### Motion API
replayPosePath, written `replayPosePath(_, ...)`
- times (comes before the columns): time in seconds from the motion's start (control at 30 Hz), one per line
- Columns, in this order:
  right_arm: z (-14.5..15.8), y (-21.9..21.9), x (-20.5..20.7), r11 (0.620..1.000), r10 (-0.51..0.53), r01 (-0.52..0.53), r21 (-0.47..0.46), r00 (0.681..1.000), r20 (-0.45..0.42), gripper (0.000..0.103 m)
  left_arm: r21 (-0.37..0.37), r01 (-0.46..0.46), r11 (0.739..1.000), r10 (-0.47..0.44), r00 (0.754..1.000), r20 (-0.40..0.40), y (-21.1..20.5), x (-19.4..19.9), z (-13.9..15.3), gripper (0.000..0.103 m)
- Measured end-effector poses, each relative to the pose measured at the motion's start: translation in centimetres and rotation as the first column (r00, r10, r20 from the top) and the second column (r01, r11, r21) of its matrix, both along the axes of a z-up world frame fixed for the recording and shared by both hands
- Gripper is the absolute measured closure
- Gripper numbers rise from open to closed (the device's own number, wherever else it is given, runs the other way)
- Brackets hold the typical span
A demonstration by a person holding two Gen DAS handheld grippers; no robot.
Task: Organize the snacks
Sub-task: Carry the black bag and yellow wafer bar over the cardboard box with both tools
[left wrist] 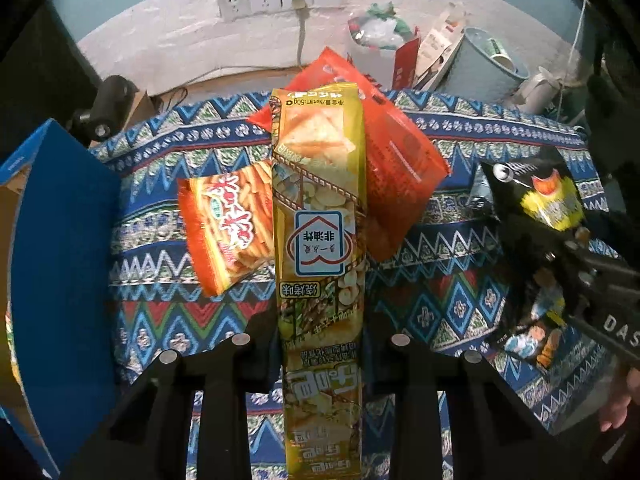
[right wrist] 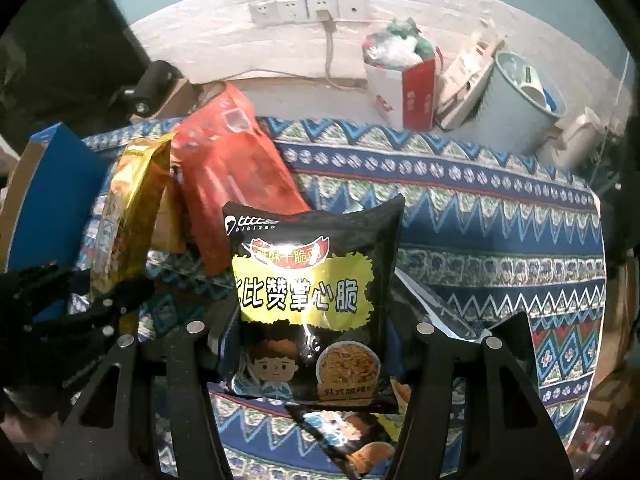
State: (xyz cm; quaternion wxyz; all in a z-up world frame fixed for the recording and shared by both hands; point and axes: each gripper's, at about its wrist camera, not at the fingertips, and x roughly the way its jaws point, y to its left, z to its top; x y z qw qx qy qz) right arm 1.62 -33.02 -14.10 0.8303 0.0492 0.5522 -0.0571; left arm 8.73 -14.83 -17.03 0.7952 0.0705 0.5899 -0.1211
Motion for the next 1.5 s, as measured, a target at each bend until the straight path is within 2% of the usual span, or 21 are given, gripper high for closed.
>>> replayPosePath(0.8, 5.3, 7.6, 1.6, 0.994, 0.107, -0.11, 0.014, 0.988, 0.109, 0.046, 0.001, -0.05, 0.999, 0.049, 0.982, 0.182, 7.9, -2.9, 7.2, 0.072)
replayPosePath(1.5, 7.2, 16.2, 4.8, 0.975, 0.213, -0.22, 0.031, 0.966, 0.148, 0.046, -0.014, -0.169, 0.986, 0.164, 0.928, 0.335, 16.5, -3.7, 12.0, 0.072)
